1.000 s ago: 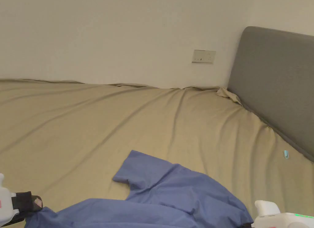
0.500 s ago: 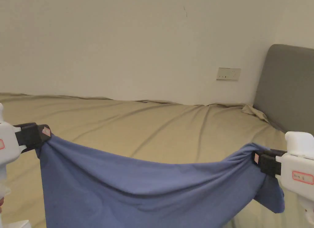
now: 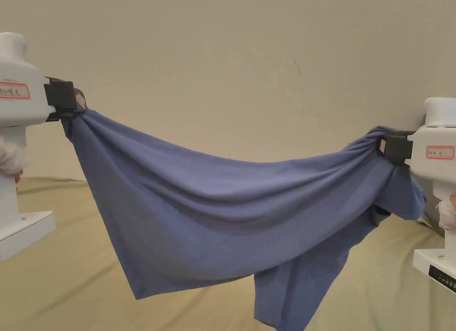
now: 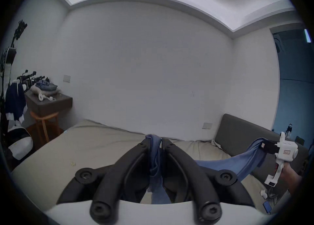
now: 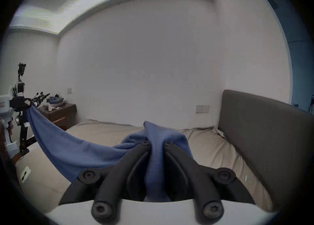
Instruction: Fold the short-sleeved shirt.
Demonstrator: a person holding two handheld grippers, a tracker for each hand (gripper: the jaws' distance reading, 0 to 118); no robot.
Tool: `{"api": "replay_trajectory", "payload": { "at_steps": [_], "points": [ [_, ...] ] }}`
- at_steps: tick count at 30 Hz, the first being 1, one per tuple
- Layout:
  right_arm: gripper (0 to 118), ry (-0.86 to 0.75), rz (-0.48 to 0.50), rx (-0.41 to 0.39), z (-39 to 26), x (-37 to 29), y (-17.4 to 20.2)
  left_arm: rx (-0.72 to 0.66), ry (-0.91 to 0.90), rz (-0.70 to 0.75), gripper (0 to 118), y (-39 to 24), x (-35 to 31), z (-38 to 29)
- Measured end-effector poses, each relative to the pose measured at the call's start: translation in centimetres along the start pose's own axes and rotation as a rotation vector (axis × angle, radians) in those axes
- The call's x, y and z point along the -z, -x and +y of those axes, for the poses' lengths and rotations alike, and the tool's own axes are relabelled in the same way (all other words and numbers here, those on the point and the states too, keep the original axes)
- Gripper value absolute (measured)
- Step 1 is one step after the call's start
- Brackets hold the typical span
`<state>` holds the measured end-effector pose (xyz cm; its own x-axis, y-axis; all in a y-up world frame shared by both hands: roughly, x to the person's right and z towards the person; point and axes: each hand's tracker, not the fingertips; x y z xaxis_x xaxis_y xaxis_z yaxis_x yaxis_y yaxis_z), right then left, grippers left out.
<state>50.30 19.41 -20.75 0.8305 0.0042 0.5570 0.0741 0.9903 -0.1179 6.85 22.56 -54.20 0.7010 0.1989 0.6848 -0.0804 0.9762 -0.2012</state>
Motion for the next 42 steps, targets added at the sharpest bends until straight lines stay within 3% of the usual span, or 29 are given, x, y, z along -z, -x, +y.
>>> {"api": "replay_trajectory", "payload": {
  "at_steps": [6,9,18,25,28,33,37,38,39,40,41,42],
  "points": [
    [8,-0.032,-0.014,0.011,1.0,1.5,0.0,-0.016,-0.013,0.033,11,0.9,1.4,1.1],
    [8,-0.016,-0.01,0.022,-1.0,1.2,0.1,-0.032,-0.002,0.015,11,1.8,1.1,-1.5],
    [8,0.228,0.039,0.045,-18.0,-4.6,-1.1,-0.09,0.148,0.007,11,3.7,-5.7,-20.4],
    [9,0.407,0.002,0.181,-31.4,-12.8,-3.4,-0.258,0.347,0.052,11,4.2,-16.3,-33.5],
    [8,0.443,-0.006,0.177,-34.7,-16.0,-3.4,-0.311,0.403,0.089,11,4.7,-19.6,-36.5],
    [8,0.496,0.025,0.122,-37.5,-19.6,-2.5,-0.289,0.441,0.086,11,4.5,-23.9,-39.2],
    [10,0.522,0.049,0.145,-38.2,-20.2,-2.9,-0.296,0.478,0.117,11,4.6,-25.2,-40.6],
    [20,0.533,0.05,0.146,-37.9,-20.2,-2.9,-0.301,0.481,0.134,17,4.5,-25.4,-40.6],
    [40,0.534,0.039,0.133,-37.5,-20.6,-2.9,-0.295,0.484,0.186,33,4.3,-25.8,-40.4],
    [86,0.525,0.025,0.122,-36.8,-21.2,-2.9,-0.292,0.46,0.243,85,4.1,-26.5,-39.9],
    [106,0.508,0.026,0.113,-36.1,-21.9,-2.8,-0.296,0.445,0.259,112,4.0,-26.9,-39.5],
    [109,0.452,0.039,0.099,-35.0,-22.9,-2.6,-0.306,0.403,0.235,118,4.0,-27.8,-38.6]
  ]
}}
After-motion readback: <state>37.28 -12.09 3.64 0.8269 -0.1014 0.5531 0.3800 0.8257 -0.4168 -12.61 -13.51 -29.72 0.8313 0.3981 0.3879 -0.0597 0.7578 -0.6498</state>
